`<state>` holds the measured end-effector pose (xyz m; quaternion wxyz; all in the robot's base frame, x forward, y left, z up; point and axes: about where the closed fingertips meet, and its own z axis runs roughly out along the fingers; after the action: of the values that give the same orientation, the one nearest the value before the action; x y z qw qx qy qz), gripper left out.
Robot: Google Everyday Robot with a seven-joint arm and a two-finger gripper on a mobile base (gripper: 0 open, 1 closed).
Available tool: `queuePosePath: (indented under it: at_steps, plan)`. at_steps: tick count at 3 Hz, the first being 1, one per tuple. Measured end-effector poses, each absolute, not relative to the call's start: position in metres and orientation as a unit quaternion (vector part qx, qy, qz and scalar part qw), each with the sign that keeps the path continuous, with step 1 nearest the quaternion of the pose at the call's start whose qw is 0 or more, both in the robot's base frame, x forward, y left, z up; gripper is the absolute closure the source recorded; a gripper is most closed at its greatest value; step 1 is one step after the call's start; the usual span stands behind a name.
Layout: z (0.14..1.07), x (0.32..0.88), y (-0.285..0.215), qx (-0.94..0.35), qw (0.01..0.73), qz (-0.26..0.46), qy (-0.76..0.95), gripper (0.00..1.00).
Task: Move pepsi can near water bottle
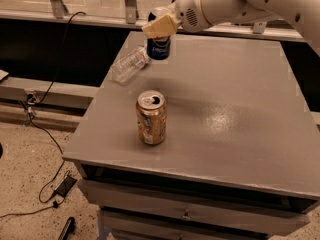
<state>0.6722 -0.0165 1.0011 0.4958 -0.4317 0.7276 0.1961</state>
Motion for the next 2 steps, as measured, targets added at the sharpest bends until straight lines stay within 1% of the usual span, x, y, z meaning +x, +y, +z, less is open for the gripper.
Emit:
queuePosePath:
  at_steps: [2]
  plan:
    - [0.9953, 0.6726, -0.0133, -0.441, 0.485, 0.203, 0.727, 1.0]
